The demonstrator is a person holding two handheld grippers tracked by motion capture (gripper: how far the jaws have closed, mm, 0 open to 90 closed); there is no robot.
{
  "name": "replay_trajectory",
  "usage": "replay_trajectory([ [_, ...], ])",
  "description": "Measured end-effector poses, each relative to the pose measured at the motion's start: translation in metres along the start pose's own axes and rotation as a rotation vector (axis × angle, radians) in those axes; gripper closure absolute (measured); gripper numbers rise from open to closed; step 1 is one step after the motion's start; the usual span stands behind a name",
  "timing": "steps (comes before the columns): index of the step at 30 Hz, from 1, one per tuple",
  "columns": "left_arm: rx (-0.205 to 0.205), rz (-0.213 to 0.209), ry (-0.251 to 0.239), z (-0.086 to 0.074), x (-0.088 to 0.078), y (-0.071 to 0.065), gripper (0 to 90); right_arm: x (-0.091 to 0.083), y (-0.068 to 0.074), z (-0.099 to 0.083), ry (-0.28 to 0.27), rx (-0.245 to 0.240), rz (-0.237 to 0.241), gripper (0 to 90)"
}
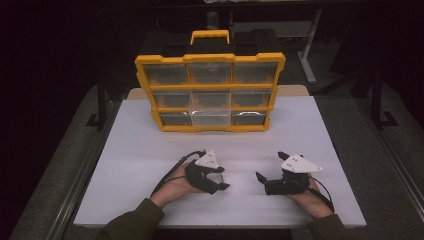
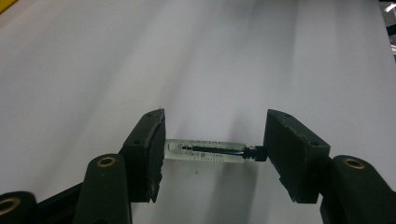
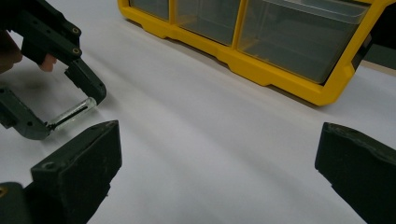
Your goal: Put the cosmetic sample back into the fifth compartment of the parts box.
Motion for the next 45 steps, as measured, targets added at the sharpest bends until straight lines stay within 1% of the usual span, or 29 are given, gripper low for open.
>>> replay_trajectory([
  [4,-0.004,0.009,-0.005,0.0,-0.005,0.002,40.1,0.0,0.0,0.0,0.001,-0.001,0.001,0.1],
  [5,-0.01,0.005,-0.009,0.0,-0.006,0.003,40.1,0.0,0.001,0.0,0.005,0.003,0.002,0.1],
  [6,-0.005,0.006,-0.009,0.0,-0.007,0.003,40.1,0.0,0.001,0.0,0.004,0.002,0.002,0.1],
  [12,-0.018,0.011,-0.01,0.001,-0.015,0.006,40.1,0.0,0.0,0.0,-0.001,0.0,0.001,0.1],
  [13,-0.019,0.012,-0.012,0.001,-0.016,0.006,40.1,-0.001,0.001,-0.001,0.007,0.011,0.001,0.1],
  [14,-0.021,0.017,-0.014,0.002,-0.018,0.006,40.1,-0.001,0.0,0.0,0.0,0.002,0.001,0.1],
  [18,-0.024,0.016,-0.017,0.003,-0.024,0.008,40.1,-0.001,0.0,0.0,-0.002,0.003,0.001,0.1],
  [20,-0.031,0.023,-0.018,0.003,-0.027,0.009,40.1,-0.001,0.001,0.0,0.004,0.009,0.0,0.1],
  [21,-0.023,0.025,-0.007,0.003,-0.029,0.011,40.1,0.0,0.0,0.0,-0.002,-0.001,0.001,0.1],
  [26,-0.035,0.037,-0.018,0.005,-0.036,0.013,40.1,0.0,0.001,-0.001,0.008,0.007,0.004,0.1],
  [27,-0.037,0.039,-0.017,0.005,-0.036,0.014,40.1,0.0,0.001,-0.001,0.006,0.002,0.003,0.1],
  [28,-0.017,0.037,0.005,0.004,-0.038,0.015,40.1,0.0,0.001,-0.001,0.005,0.002,0.003,0.1],
  [29,-0.024,0.037,-0.004,0.005,-0.039,0.015,40.1,-0.001,0.001,-0.001,0.004,0.003,0.003,0.1],
  [30,-0.019,0.038,0.0,0.005,-0.04,0.016,40.1,-0.001,0.002,-0.001,0.013,0.018,0.004,0.1],
  [32,-0.022,0.038,-0.004,0.005,-0.041,0.016,40.1,-0.001,0.002,-0.001,0.01,0.016,0.003,0.1],
  [33,-0.026,0.037,-0.004,0.005,-0.042,0.016,40.1,-0.001,0.001,0.0,0.002,0.003,0.004,0.1],
  [35,-0.043,0.035,-0.015,0.006,-0.043,0.015,40.1,-0.001,0.002,0.0,0.0,-0.005,0.007,0.1],
  [38,-0.052,0.035,-0.012,0.007,-0.045,0.015,40.1,0.0,0.002,0.0,0.001,-0.004,0.009,0.1],
  [42,-0.043,0.036,-0.001,0.009,-0.048,0.015,40.1,-0.001,0.002,0.0,0.003,-0.002,0.009,0.1],
  [45,-0.052,0.037,-0.006,0.01,-0.051,0.015,40.1,-0.001,0.002,0.0,-0.001,-0.002,0.01,0.1],
])
Point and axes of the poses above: each handheld gripper's, and its own axes: x roughly forward along the jaws, z roughly out of its top, y roughly to its left, the point moved 5 cm from there along x, roughly forward along the jaws, and after that the axes turned 5 degrees about -z, right-handed, at the moved point
